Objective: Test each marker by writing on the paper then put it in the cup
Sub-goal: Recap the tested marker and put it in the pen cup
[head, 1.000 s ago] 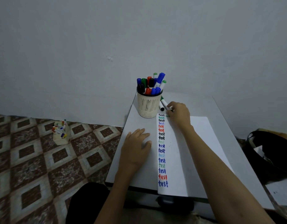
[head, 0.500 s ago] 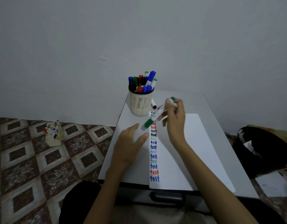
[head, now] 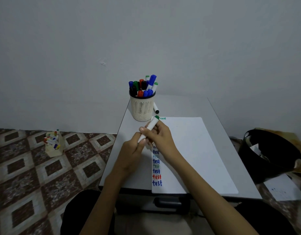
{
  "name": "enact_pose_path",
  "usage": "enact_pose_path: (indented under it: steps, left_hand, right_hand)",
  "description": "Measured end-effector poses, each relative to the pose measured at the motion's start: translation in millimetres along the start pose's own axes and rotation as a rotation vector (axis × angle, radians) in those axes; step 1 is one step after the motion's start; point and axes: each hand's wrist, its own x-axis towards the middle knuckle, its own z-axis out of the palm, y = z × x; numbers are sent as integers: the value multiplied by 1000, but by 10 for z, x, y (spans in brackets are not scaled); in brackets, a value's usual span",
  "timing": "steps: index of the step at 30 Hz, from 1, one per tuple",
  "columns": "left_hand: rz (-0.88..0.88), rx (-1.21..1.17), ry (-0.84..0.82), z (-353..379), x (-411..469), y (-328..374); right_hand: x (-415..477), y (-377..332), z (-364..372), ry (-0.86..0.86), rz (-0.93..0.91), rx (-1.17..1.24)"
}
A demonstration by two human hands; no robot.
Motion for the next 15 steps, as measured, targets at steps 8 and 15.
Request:
enact_pose_path:
  steps: [8,15]
  left_hand:
    - [-22,-106,7,-32,7,1]
    - [-17,-95,71,-63,-31,50]
  right_hand:
    - [-5,-58,-21,-48,42,54]
    - [85,-274,-138,-128,-15,27]
